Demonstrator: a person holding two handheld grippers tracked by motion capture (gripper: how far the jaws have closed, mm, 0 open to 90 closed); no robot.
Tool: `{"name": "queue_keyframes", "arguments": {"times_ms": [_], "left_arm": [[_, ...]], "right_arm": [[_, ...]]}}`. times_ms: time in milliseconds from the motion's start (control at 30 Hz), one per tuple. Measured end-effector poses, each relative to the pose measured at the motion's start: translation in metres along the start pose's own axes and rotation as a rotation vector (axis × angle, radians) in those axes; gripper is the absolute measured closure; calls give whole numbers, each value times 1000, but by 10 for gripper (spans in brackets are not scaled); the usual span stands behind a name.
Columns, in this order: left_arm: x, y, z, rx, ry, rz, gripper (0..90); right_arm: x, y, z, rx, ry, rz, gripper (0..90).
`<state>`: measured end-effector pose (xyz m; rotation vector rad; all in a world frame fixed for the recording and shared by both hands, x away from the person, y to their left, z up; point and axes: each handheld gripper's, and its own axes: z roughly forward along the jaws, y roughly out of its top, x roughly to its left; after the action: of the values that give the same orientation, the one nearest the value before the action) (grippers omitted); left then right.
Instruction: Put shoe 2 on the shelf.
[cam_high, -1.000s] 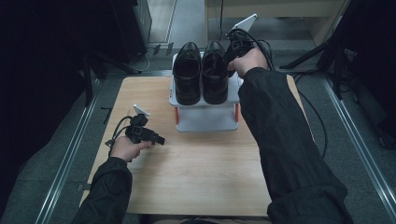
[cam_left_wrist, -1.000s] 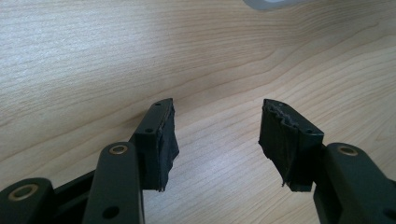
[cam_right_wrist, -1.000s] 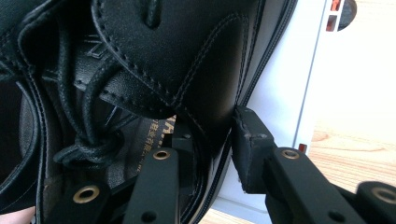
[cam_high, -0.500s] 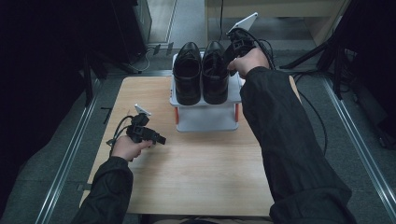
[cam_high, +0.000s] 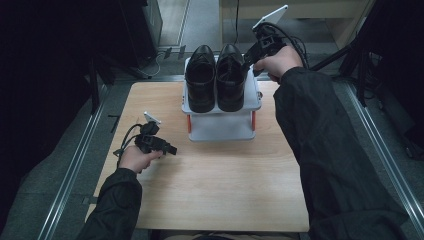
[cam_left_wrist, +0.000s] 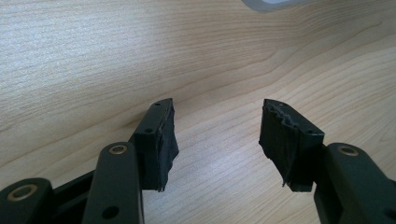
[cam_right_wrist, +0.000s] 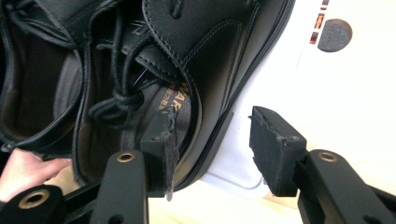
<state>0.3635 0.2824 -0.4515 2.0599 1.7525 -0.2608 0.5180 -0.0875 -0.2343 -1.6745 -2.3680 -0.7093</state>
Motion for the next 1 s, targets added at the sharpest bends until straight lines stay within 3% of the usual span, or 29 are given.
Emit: {"name": "queue_keyframes", "arguments": {"times_ms": [367, 467, 667, 733, 1000], "left_arm": [[2, 0, -2, -7, 7, 1, 445], [3, 0, -2, -7, 11, 5, 444], [3, -1, -2, -9, 14, 7, 442], [2, -1, -2, -12, 17, 5, 441], [3, -1, -2, -16, 20, 2, 441]], "right_arm": [[-19, -15, -18, -19, 36, -59, 513], [-34, -23, -20, -33, 36, -62, 507], [-53, -36, -15, -43, 42, -71, 497], [-64, -45, -9, -56, 58, -80, 497], [-82, -67, 11, -55, 98, -93, 497]]}}
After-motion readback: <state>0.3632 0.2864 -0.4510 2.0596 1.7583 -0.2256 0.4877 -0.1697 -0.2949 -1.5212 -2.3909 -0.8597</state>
